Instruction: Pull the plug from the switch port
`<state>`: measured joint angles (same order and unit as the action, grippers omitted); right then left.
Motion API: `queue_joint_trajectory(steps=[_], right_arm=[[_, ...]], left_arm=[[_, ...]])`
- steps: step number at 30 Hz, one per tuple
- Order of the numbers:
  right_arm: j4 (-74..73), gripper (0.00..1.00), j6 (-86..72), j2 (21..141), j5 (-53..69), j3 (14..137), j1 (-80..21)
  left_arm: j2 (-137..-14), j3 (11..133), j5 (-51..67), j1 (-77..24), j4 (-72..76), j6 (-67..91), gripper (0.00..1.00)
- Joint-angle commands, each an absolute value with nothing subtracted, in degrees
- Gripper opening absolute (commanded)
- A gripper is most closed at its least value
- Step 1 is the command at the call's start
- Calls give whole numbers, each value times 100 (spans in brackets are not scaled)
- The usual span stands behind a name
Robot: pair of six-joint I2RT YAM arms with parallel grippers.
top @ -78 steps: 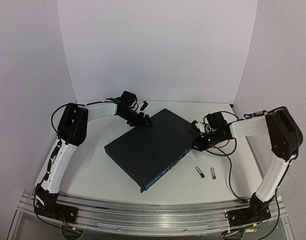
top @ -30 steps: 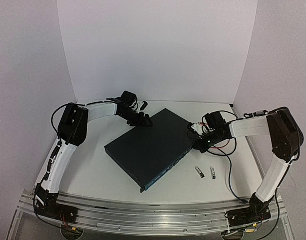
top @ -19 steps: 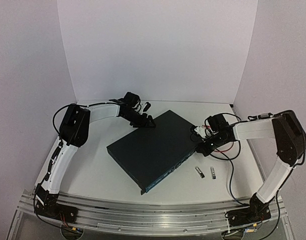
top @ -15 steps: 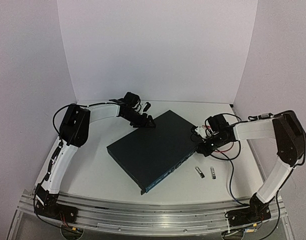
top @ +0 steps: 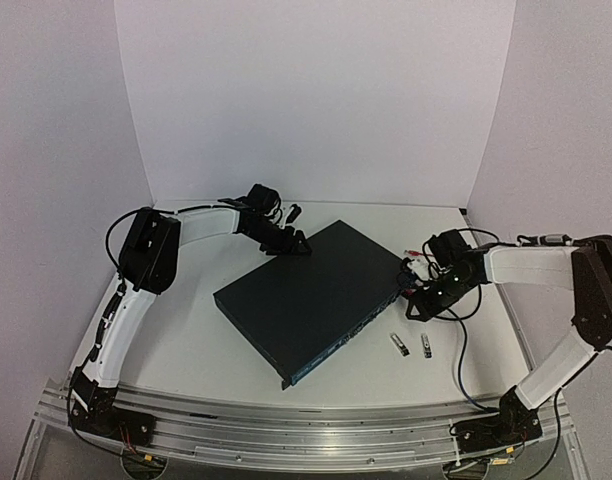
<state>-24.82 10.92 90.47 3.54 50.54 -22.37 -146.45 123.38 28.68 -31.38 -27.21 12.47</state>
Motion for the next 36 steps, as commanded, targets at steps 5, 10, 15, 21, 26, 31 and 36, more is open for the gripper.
queue_joint_trajectory(steps=[5,10,15,21,26,31,36], right_arm=[[-2083,84,-1499,8902,-30,5569,-2232],[-2092,90,-3228,9071,-197,5527,-2234],[-2094,91,-3695,9232,-420,5440,-2236],[-2095,91,-3771,9400,-517,5508,-2272],[-2092,91,-3674,9592,-567,5593,-2382],[-2088,92,-3735,9702,-652,5634,-2459],[-2073,92,-3911,9643,-737,5608,-2453]], left_arm=[[-14842,11946,2557,-3111,-3148,1264,71],[-14752,11836,2605,-3111,-3071,1295,71],[-14771,11844,2660,-3111,-3057,1315,71],[-14770,11846,2698,-3111,-3058,1327,71],[-14783,11870,2708,-3112,-3058,1336,71],[-14812,11926,2724,-3111,-3101,1327,71],[-14817,11923,2723,-3111,-3099,1304,71]])
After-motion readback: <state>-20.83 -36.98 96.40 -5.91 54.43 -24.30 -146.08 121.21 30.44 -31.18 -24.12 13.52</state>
